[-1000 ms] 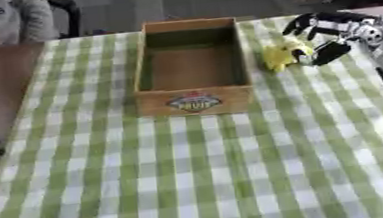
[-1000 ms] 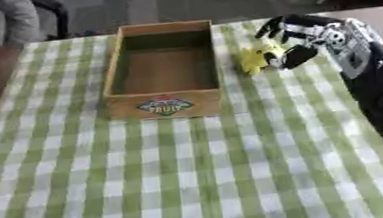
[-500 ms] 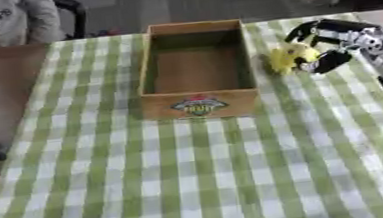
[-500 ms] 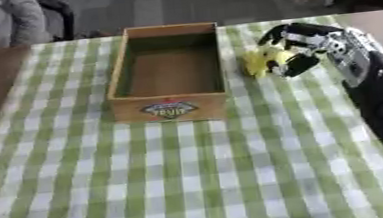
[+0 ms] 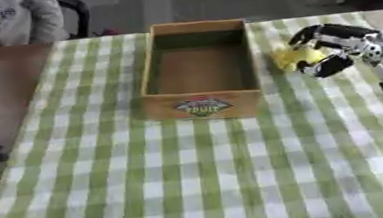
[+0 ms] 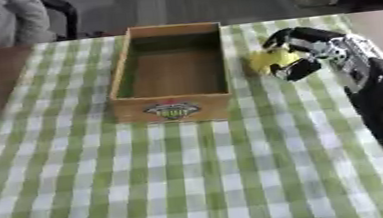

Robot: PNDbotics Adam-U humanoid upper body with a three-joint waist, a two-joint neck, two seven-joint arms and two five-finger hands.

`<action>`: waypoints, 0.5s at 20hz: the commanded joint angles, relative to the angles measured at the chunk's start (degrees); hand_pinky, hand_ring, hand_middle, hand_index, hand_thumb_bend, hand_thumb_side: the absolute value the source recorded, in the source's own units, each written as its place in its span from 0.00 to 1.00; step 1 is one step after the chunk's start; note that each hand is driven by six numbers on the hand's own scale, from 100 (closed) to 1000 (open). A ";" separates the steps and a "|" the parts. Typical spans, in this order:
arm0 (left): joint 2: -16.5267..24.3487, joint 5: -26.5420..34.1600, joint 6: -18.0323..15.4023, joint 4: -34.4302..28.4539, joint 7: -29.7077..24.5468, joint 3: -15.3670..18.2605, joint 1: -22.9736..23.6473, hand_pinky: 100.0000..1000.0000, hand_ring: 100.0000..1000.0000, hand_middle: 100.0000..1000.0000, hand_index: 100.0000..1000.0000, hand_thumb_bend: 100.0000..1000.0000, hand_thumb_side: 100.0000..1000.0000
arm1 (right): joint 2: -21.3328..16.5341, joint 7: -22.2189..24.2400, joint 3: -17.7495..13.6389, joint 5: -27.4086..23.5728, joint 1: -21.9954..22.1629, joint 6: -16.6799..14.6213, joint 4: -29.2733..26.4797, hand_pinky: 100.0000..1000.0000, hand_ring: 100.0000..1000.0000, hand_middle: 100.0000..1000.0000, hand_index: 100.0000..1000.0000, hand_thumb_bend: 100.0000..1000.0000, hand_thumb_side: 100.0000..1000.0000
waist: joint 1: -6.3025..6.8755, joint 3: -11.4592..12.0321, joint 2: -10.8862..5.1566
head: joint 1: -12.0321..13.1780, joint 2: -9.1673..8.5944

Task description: Pick up objects on the table and place them in the box.

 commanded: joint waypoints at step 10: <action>0.17 0.40 0.03 -1.23 -0.13 -0.09 -0.93 0.45 0.48 0.44 0.57 0.09 0.53 | -1.40 -10.85 -0.57 8.69 -1.15 3.74 0.07 0.74 0.88 0.89 0.90 0.00 0.20 | 0.07 0.74 0.03 | -0.12 -1.20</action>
